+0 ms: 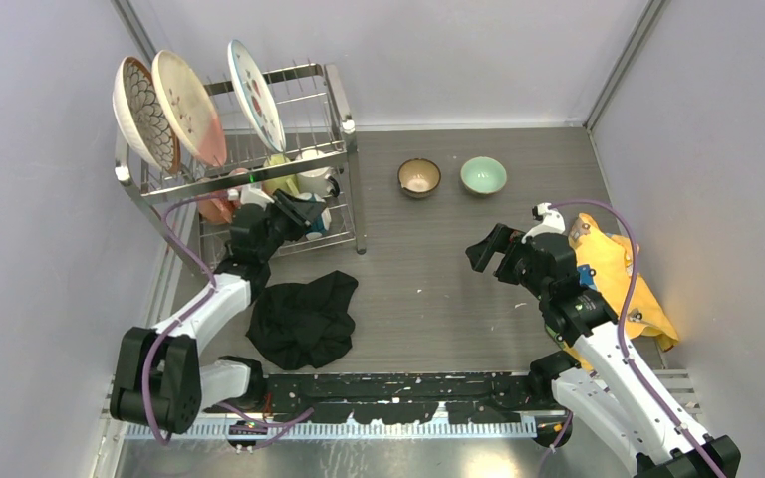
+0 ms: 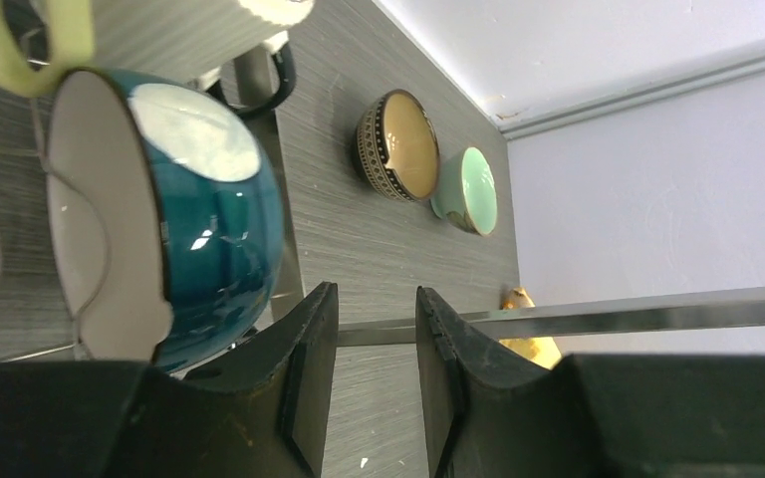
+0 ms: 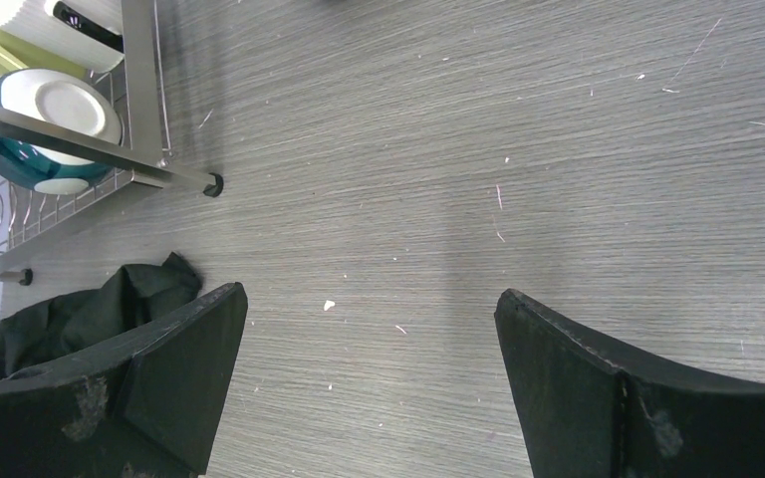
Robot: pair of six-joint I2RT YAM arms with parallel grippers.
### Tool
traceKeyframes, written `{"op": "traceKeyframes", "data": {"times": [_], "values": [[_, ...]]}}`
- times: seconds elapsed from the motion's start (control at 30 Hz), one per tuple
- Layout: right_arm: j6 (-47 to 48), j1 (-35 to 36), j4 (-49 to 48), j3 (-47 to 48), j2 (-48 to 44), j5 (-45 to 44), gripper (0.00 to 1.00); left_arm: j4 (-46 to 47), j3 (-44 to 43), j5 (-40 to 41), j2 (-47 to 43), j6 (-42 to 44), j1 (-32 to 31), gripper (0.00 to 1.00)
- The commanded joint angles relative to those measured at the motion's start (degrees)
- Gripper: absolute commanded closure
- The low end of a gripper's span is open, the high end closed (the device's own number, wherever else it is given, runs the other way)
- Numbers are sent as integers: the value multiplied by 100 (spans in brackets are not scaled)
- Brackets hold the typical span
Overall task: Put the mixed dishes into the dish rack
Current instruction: Turn the bowl upside down on the dish rack.
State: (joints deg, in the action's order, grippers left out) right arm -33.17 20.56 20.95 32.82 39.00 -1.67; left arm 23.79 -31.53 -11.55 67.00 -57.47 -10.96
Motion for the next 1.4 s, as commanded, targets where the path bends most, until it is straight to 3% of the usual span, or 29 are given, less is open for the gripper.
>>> {"op": "traceKeyframes", "data": {"times": [0.0, 0.33, 0.73, 1.03, 1.37], "values": [[-23, -8, -255, 3, -29, -45, 0, 582, -280, 135, 320, 154, -146, 64], [11, -8, -232, -5, -52, -84, 0, 800, -473, 457, 918, 337, -223, 65], [31, -13, -290, -13, -2, -80, 0, -1874, -534, 2301, 121, 789, -222, 65], [14, -8, -248, -29, -54, -95, 0, -2185, -651, 2349, 36, 790, -222, 64], [12, -8, -249, -13, -59, -74, 0, -2946, -882, 2691, -149, 1032, -222, 54]]}}
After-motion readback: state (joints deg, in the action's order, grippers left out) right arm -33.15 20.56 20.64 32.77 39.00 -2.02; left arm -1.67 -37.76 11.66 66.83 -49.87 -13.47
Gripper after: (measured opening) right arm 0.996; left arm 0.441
